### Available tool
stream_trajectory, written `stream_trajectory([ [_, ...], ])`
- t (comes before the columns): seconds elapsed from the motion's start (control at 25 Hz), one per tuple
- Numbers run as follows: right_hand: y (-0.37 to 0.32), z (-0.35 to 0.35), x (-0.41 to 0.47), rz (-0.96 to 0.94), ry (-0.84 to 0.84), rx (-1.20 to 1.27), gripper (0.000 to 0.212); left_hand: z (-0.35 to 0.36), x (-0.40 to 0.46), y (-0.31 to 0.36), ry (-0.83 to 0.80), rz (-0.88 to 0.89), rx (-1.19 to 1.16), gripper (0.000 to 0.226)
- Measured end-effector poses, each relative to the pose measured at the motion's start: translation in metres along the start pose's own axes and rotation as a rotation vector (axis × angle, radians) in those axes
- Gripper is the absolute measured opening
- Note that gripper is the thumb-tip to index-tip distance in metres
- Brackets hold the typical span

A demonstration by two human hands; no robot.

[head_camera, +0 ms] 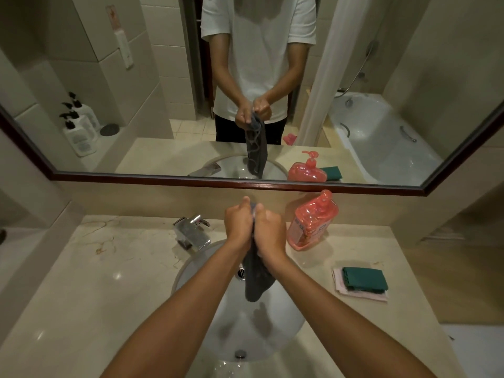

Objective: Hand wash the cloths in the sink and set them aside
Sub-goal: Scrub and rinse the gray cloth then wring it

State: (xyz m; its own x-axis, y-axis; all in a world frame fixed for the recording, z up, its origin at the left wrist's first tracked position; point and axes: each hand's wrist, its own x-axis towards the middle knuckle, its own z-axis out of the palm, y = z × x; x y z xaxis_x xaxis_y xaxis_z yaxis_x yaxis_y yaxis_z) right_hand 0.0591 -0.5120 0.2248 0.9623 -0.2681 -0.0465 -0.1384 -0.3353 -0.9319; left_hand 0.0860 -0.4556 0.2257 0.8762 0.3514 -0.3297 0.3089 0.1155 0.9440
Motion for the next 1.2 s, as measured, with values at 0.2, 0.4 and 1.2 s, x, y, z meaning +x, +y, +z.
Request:
stream_trajectory([
  [0.2,-0.011,-0.015,0.026,0.170,0.042,0.148,0.047,0.007,-0.015,-0.013,-0.071,0.019,0.054,0.045],
  [0.4,0.002,-0.006,-0.009,0.063,0.019,0.031,0.050,-0.001,-0.003,-0.005,-0.076,0.056,0.062,0.045],
  [1.2,-0.012,-0.029,0.015,0.158,0.072,0.175,0.049,0.010,-0.034,0.002,-0.102,0.112,0.100,0.050],
])
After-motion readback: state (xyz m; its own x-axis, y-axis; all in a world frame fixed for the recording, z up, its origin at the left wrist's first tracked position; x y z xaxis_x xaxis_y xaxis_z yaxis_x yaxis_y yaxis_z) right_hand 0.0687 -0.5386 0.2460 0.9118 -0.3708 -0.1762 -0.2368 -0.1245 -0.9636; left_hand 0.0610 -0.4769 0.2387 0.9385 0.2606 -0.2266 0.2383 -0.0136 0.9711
